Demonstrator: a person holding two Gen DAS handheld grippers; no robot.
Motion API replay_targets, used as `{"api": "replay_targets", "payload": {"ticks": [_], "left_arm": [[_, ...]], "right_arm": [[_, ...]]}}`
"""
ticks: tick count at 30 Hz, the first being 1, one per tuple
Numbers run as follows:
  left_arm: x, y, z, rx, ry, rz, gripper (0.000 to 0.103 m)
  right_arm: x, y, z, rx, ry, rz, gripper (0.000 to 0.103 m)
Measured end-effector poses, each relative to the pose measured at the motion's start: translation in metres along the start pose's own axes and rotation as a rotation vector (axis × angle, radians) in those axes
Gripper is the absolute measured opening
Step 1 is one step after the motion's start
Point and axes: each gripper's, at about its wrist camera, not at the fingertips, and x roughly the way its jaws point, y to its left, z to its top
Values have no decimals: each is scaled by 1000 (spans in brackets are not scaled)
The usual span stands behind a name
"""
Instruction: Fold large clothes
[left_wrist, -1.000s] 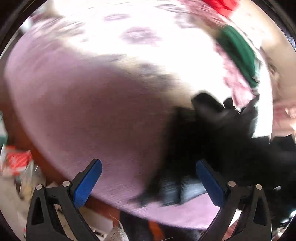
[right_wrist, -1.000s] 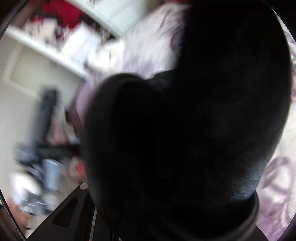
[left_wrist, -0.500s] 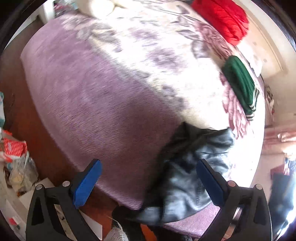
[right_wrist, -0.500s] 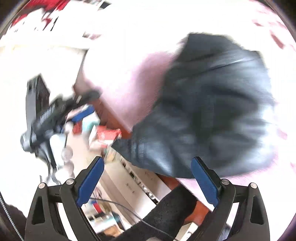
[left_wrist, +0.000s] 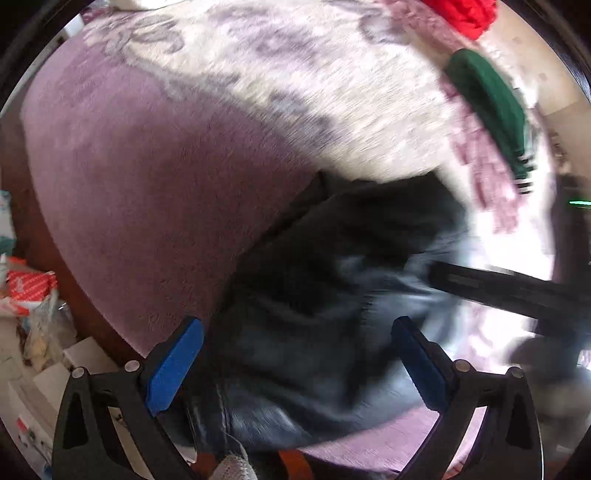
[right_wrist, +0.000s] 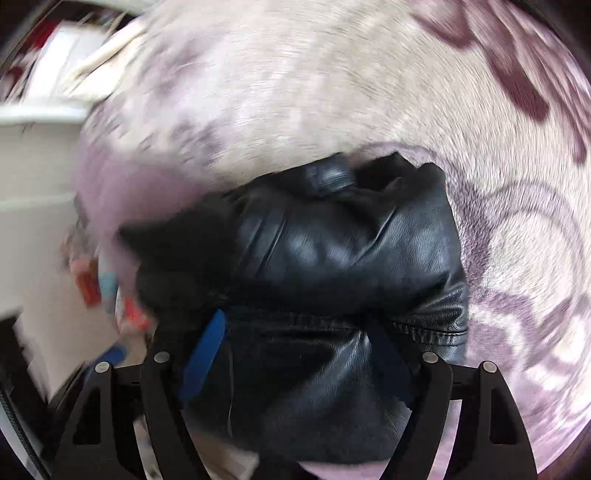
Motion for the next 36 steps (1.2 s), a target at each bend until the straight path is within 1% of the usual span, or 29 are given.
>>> {"api": "replay_targets", "payload": {"ticks": [1,2,3,5,6,7,8,10,11,12,13,14,15,16,17,18,20,23,25,26,27,28,29,30,31,32,33,34,36], "left_arm": [[14,4,-3,-18,10,58,103],[27,9,-5,-35,19,139,103],[45,18,-9,-53,28,174,103],[59,36,-12,-132,54,103,103],[62,48,-13,-204,69,39,103],[63,53,-13,-230,73,11,103],[63,56,-14,-244,76,-4,103],[62,58,-15,-252,74,-9,103],[62,58,-16,-248,71,-7,103],[60,58,-16,-242,69,-3,103],[59,57,-15,-239,66,8,103],[57,57,-15,-237,61,26,103],[53,58,-14,-233,45,56,103],[46,58,-13,-234,25,83,103],[39,59,-11,-237,8,94,103],[31,60,-11,-241,-14,109,103],[9,59,-10,-240,-57,153,103],[-23,47,-13,-233,-122,196,103],[-37,35,-14,-206,-151,214,103],[-41,27,-14,-196,-163,213,103],[-45,16,-15,-176,-176,206,103],[-42,5,-17,-160,-177,202,103],[-37,-8,-15,-139,-176,198,103],[-30,-24,-14,-109,-173,193,103],[-22,-35,-13,-90,-161,179,103],[-17,-43,-11,-81,-154,158,103],[-8,-59,-8,-67,-149,123,103],[-1,-71,-5,-55,-144,103,103],[14,-95,4,-21,-138,78,103]], "right_arm": [[-5,-1,-7,-15,6,45,82],[-18,-16,-12,-9,8,113,82],[-26,-33,-14,4,9,137,82],[-24,-66,-13,16,21,158,82],[-17,-78,-13,15,46,170,82],[5,-92,-18,22,89,175,82],[22,-108,-12,28,133,211,82],[64,-128,-2,40,231,429,82],[76,-127,3,29,255,500,82],[84,-123,6,2,271,550,82],[90,-111,7,-47,279,582,82],[99,-99,9,-81,277,578,82],[104,-86,12,-107,264,577,82],[104,-81,15,-97,236,577,80],[101,-78,14,-71,195,580,69],[98,-78,13,-51,168,584,64],[82,-81,1,39,92,598,48],[51,-95,-31,198,-34,654,42],[23,-120,-60,329,-129,709,42],[10,-136,-74,395,-191,737,42],[0,-152,-88,445,-260,726,42],[-5,-165,-97,482,-302,691,48],[-5,-180,-105,521,-308,622,64],[-2,-190,-109,536,-269,547,73],[7,-203,-112,558,-174,447,79],[12,-217,-117,582,-114,390,79],[11,-229,-124,586,-94,389,79],[5,-235,-128,583,-94,380,79],[-20,-247,-136,558,-127,309,79]]}}
